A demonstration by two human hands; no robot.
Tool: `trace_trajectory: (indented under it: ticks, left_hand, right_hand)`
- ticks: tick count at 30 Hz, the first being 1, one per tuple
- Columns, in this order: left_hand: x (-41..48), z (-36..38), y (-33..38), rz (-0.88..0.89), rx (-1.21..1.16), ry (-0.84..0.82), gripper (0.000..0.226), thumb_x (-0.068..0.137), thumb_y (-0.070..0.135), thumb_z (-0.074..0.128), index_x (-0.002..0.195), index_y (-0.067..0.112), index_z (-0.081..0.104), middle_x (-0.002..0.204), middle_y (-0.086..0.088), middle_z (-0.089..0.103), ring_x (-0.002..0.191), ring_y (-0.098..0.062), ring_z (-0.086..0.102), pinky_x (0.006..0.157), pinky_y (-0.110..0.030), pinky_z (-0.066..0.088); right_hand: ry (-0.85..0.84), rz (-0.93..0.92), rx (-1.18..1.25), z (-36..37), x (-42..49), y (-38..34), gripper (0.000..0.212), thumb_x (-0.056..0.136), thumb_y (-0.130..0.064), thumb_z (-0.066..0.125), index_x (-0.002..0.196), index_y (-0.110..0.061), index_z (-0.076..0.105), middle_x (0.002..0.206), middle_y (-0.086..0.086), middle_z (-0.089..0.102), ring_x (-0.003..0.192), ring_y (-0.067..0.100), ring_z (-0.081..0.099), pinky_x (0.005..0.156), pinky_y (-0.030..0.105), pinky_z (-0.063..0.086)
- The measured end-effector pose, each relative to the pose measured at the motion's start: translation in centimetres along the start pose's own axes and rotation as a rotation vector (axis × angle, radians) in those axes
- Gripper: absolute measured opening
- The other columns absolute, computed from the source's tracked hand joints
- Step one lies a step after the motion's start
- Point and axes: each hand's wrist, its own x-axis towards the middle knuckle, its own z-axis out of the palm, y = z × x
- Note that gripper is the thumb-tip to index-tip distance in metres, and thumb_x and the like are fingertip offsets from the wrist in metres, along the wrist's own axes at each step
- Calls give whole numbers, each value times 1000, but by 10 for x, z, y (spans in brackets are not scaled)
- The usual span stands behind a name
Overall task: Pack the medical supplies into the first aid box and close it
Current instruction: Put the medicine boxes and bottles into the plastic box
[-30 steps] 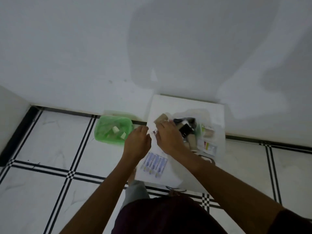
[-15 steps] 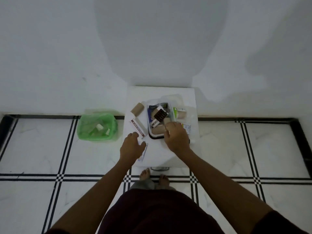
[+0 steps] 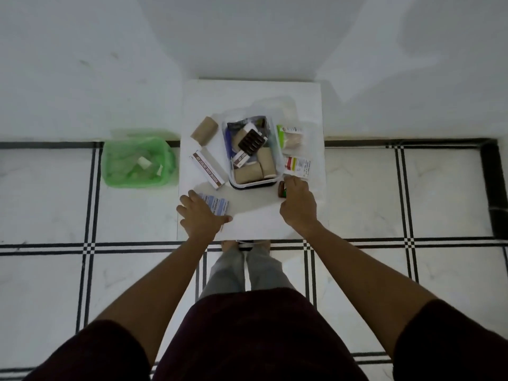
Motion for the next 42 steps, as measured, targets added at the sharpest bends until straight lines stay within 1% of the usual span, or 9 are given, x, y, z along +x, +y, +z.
trace_trajectory:
  ticks: [3,6,10,17,21,24,28,36,42]
  left_hand:
    - [6,6,0,-28,-137,-32,93,55,34,89,124,2,36,121,-17,45,114,-35,45,89,-49,44]
    - [8,9,-6,15,-289,-69,56,64,19,84,105,2,49,96,-12,57,94,-33,59,70,-36,44]
    - [4,6,-11,63,-291,0,20,78,19,71,87,2,63,78,-12,64,78,-31,62,61,-28,39]
    - [-5,-17,-21,137,-287,113,8,74,6,62,77,3,69,67,-11,65,66,-29,59,60,-26,38]
    - [-3,-45,-7,273,-367,328,6,74,8,64,68,7,63,62,-8,57,57,-21,48,56,-17,33]
    - [4,-76,23,472,-477,456,3,76,6,71,79,5,70,73,-9,65,63,-13,55,60,-3,37]
    - [25,-101,74,632,-533,320,9,76,7,73,85,4,74,80,-8,71,68,-17,64,66,-30,56]
    - [55,-87,118,932,171,1,21,87,23,58,90,12,75,89,-6,69,84,-23,62,70,-35,48]
    - [60,-65,107,970,398,34,19,82,19,59,87,26,75,90,3,71,91,-21,60,88,-42,31]
  right_hand:
    - [-4,-68,-75,7,14,9,52,67,11,59,118,0,52,113,20,59,103,36,50,78,41,46]
    - [-20,-116,-102,6,19,14,40,66,10,60,105,0,57,103,21,62,97,37,50,74,41,45]
    - [-21,-145,-107,-5,20,21,38,66,-5,71,102,-6,60,100,15,64,95,33,55,74,38,44]
    - [153,-66,165,-58,6,7,48,62,-17,77,107,-13,60,99,9,59,86,27,56,64,34,50]
    - [220,-258,221,-89,10,-20,50,65,-15,77,113,-12,62,106,11,63,94,27,57,72,29,46]
    - [38,-400,229,-93,27,-44,54,72,-14,73,123,-10,58,119,10,61,110,26,52,84,31,44]
    - [-195,-524,40,-77,55,-63,46,77,-21,70,122,-15,59,122,8,60,113,26,52,87,36,47]
    - [-277,-648,9,-51,70,-59,34,66,5,60,94,-10,72,100,12,72,93,29,63,75,25,47]
    - [-288,-588,107,-41,64,-54,14,80,2,56,75,1,69,79,17,64,72,29,55,62,26,37]
